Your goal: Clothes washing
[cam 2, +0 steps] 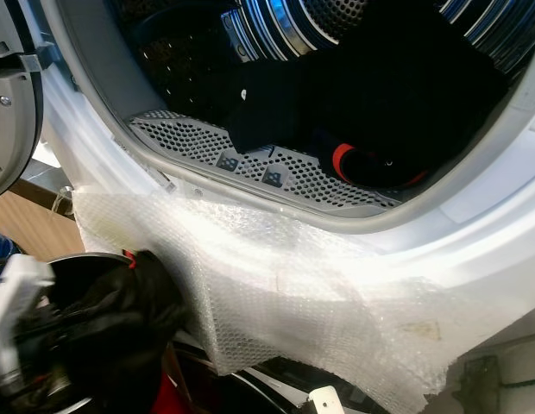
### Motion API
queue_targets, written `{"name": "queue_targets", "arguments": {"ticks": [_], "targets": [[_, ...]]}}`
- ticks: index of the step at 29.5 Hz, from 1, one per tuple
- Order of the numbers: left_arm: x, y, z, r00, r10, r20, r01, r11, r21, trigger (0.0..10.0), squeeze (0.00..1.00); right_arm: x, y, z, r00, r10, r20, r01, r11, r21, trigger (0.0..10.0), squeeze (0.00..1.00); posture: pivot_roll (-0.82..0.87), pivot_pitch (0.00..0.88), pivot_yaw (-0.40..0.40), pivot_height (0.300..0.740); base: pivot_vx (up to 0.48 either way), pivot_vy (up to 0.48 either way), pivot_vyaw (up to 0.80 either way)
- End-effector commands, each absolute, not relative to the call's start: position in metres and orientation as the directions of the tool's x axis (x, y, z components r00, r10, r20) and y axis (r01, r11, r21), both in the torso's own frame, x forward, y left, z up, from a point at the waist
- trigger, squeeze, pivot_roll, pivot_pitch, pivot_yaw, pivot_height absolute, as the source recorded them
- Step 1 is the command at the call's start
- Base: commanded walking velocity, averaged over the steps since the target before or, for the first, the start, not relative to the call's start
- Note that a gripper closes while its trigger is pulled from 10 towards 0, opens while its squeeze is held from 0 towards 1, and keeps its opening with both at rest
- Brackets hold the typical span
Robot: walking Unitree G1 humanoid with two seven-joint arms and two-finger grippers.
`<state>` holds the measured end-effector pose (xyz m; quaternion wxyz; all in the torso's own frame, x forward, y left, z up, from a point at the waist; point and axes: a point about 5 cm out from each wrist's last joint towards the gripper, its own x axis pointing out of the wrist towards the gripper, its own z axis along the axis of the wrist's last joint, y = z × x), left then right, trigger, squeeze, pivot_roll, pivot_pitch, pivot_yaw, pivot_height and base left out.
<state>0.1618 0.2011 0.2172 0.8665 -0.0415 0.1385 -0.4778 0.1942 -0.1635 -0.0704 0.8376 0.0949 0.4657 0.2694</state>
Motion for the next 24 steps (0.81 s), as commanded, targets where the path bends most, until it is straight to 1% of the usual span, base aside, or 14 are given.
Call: {"name": "queue_targets", "arguments": {"ticks": [1,6,7,8,9,10,11,12,13,17,20,21,22,24], "targets": [[0.155,0.197,0.228,0.445,-0.88,-0.165,0.86,0.472,-0.195,0.0,0.0,0.198,-0.168,-0.066,0.43,0.564,-0.705,-0.372,0.822,0.431,10.0,0.0,0.14,0.072,-0.053,0.74,0.0,0.0,0.0],[0.155,0.2,0.236,0.433,-0.893,-0.128,0.872,0.45,-0.193,0.0,0.0,0.218,-0.181,-0.045,0.478,0.681,-0.555,-0.408,0.732,0.546,10.0,0.0,0.14,0.071,-0.056,0.74,0.0,0.0,0.0],[0.155,0.2,0.236,0.433,-0.892,-0.129,0.871,0.451,-0.193,0.0,0.0,0.221,-0.185,-0.039,0.48,0.709,-0.517,-0.431,0.704,0.565,10.0,0.16,0.14,0.071,-0.056,0.74,0.0,0.0,0.0],[0.155,0.2,0.237,0.431,-0.893,-0.131,0.871,0.449,-0.197,0.0,0.0,0.223,-0.187,-0.036,0.478,0.726,-0.495,-0.447,0.686,0.575,10.0,0.16,0.14,0.071,-0.058,0.74,0.0,0.0,0.0],[0.155,0.201,0.237,0.428,-0.894,-0.131,0.872,0.447,-0.2,0.0,0.0,0.225,-0.19,-0.032,0.476,0.743,-0.47,-0.467,0.667,0.581,10.0,0.44,0.14,0.071,-0.058,0.74,0.0,0.0,0.0],[0.154,0.201,0.237,0.425,-0.896,-0.131,0.872,0.444,-0.204,0.0,0.0,0.228,-0.193,-0.027,0.487,0.762,-0.426,-0.481,0.641,0.598,10.0,1.0,0.14,0.071,-0.06,0.74,0.0,0.0,0.0],[0.154,0.2,0.236,0.424,-0.897,-0.126,0.872,0.442,-0.211,0.0,0.0,0.231,-0.198,-0.018,0.495,0.795,-0.351,-0.516,0.594,0.617,10.0,1.0,0.14,0.071,-0.06,0.74,0.0,0.0,0.0],[0.155,0.198,0.235,0.422,-0.899,-0.12,0.871,0.439,-0.22,0.0,0.0,0.232,-0.204,-0.004,0.48,0.846,-0.233,-0.589,0.507,0.629,10.0,1.0,0.13,0.073,-0.065,0.74,0.0,0.0,0.0],[0.156,0.197,0.234,0.422,-0.899,-0.119,0.871,0.438,-0.223,0.0,0.0,0.231,-0.205,0.001,0.464,0.864,-0.196,-0.619,0.474,0.626,10.0,1.0,0.13,0.073,-0.065,0.74,0.0,0.0,0.0],[0.157,0.196,0.233,0.425,-0.898,-0.115,0.868,0.44,-0.23,0.0,0.0,0.219,-0.208,0.013,0.394,0.911,-0.122,-0.699,0.383,0.604,10.0,1.0,0.12,0.072,-0.065,0.74,0.0,0.0,0.0],[0.158,0.196,0.233,0.426,-0.898,-0.113,0.867,0.441,-0.232,0.0,0.0,0.211,-0.209,0.015,0.348,0.93,-0.121,-0.726,0.349,0.593,10.0,1.0,0.12,0.072,-0.065,0.74,0.0,0.0,0.0],[0.159,0.196,0.233,0.427,-0.897,-0.112,0.867,0.441,-0.232,0.0,0.0,0.195,-0.208,0.012,0.262,0.951,-0.165,-0.753,0.308,0.582,10.0,1.0,0.11,0.071,-0.062,0.74,0.0,0.0,0.0],[0.159,0.196,0.233,0.427,-0.897,-0.112,0.867,0.441,-0.232,0.0,0.0,0.195,-0.208,0.012,0.262,0.951,-0.165,-0.753,0.308,0.582,10.0,1.0,0.11,0.071,-0.062,0.74,0.0,0.0,0.0],[0.162,0.196,0.232,0.426,-0.898,-0.113,0.867,0.441,-0.234,0.0,0.0,0.157,-0.208,-0.004,0.031,0.946,-0.324,-0.778,0.226,0.586,10.0,1.0,0.1,0.068,-0.058,0.74,0.0,0.0,0.0]]}}
